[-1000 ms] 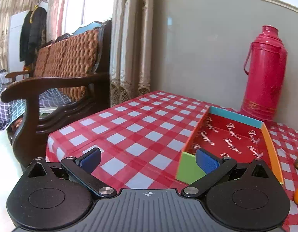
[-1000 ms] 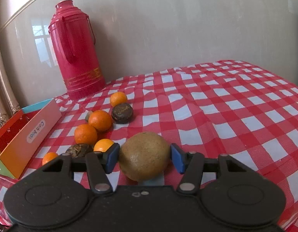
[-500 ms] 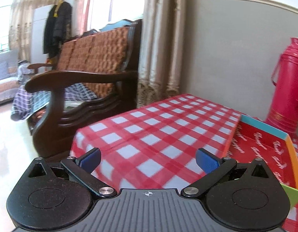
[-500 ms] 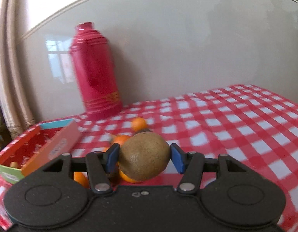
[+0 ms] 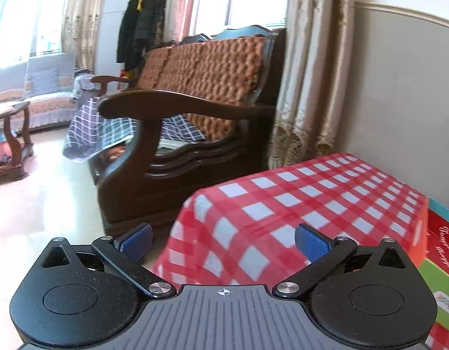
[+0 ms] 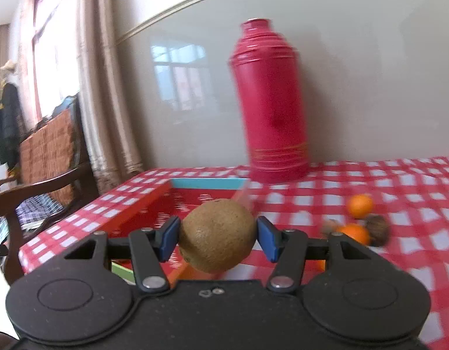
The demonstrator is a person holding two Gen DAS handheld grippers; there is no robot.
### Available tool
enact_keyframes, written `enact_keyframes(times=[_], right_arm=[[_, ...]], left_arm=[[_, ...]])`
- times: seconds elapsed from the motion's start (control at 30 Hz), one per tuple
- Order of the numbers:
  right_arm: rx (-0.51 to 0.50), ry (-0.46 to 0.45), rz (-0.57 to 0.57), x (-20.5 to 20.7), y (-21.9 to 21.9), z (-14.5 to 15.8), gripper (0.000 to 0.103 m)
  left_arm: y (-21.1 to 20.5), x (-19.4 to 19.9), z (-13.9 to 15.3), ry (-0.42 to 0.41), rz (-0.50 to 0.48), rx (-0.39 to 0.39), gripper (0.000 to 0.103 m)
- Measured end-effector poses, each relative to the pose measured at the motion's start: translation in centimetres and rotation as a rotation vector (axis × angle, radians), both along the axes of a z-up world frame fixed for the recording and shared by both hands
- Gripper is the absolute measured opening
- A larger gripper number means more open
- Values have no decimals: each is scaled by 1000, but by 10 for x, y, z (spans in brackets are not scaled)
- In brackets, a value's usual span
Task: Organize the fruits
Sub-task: 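Carry the brown fruit with the right gripper into the box and release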
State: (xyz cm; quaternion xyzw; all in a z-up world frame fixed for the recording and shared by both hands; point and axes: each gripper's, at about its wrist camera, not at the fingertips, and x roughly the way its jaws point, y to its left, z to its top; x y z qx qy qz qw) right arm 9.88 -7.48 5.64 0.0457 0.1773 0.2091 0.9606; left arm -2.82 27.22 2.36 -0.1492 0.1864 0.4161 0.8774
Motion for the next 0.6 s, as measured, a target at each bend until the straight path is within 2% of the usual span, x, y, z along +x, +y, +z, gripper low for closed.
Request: enact_keyframes(times=[0.3, 0.6], right_arm=[[-42, 62, 92, 22, 52, -5, 49], [-113, 137, 95, 40, 77, -11, 49]], left_arm=[[24, -15, -6, 6, 61, -7, 103], [33, -21, -9, 6, 88, -12, 103]])
